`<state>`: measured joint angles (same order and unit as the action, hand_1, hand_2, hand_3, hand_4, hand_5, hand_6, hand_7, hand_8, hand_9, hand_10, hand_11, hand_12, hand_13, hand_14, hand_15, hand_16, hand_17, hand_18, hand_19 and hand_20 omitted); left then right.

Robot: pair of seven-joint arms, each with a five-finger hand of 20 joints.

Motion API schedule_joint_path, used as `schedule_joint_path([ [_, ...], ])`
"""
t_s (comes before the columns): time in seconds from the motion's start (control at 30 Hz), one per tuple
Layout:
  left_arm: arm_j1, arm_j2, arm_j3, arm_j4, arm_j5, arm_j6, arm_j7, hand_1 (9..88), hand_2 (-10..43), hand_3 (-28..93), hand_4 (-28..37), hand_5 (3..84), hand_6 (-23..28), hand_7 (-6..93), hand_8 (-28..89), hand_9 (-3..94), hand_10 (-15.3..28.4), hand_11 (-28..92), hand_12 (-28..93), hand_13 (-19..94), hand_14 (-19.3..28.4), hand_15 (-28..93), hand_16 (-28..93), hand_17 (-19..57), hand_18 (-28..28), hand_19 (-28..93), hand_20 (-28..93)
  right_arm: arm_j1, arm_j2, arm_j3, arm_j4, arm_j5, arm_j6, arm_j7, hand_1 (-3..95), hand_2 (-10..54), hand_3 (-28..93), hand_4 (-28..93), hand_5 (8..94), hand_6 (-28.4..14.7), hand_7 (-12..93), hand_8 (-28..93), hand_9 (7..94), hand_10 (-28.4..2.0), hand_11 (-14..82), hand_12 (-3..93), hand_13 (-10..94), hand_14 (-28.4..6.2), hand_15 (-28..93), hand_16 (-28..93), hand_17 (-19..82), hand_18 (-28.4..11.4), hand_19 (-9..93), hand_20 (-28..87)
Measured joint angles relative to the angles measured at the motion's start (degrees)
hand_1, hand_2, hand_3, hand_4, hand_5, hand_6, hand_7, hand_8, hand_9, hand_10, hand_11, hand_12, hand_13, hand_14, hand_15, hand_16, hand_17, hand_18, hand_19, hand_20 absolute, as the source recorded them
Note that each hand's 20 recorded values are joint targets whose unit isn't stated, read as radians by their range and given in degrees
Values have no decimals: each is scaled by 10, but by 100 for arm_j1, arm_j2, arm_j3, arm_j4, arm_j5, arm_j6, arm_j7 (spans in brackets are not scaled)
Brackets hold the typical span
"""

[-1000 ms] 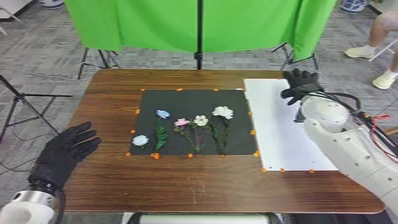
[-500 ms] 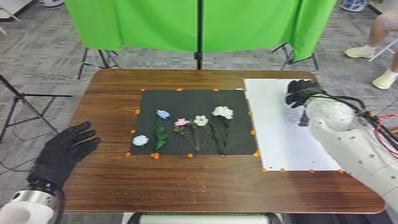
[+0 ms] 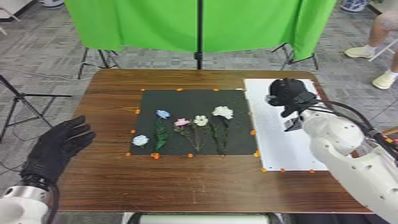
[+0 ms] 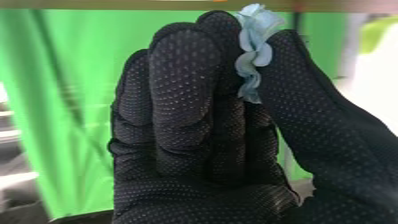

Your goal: Arrange flowers

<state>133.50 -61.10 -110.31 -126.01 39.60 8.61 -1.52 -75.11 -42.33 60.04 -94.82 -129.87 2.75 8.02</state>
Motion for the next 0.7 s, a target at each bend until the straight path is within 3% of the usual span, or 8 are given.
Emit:
schedule_joint_path([
  [0.17,-86,6,-66,-3,10,-51,-13,327,31,723,-283,383,51,336,-165,359,153,377,98,301,177,518,-81,-49,230,634,-37,-406,-5,-136,-489,-267,-66,-146,491,-94,849,-283,700,22,480,-134,896,-15,155,452,843,-1,476,319,340,-140,749,349],
  [0.43,-156,-7,-66,-3,19,-97,-40,326,31,724,-283,384,51,337,-166,360,154,378,97,300,178,520,-81,-50,231,636,-39,-504,-282,-642,-361,-485,-37,-128,484,-90,844,-283,693,21,487,-124,889,-19,160,457,838,-4,486,316,334,-142,751,354],
  [0.6,-157,-8,-62,-3,19,-101,-60,326,31,723,-283,384,51,336,-166,359,153,379,98,300,178,521,-82,-50,231,635,-40,-508,-371,-671,-366,-555,-15,-107,435,-95,813,-283,645,18,511,-130,844,-28,183,456,796,-12,534,271,317,-144,747,366],
  [0.7,-157,-19,-62,-3,23,-105,-72,325,30,723,-283,383,51,336,-166,360,153,379,97,300,177,520,-82,-50,231,637,-41,-534,-382,-630,-399,-578,-123,-127,384,-95,801,-283,627,13,490,-125,786,-43,281,375,765,-18,553,248,302,-148,740,375],
])
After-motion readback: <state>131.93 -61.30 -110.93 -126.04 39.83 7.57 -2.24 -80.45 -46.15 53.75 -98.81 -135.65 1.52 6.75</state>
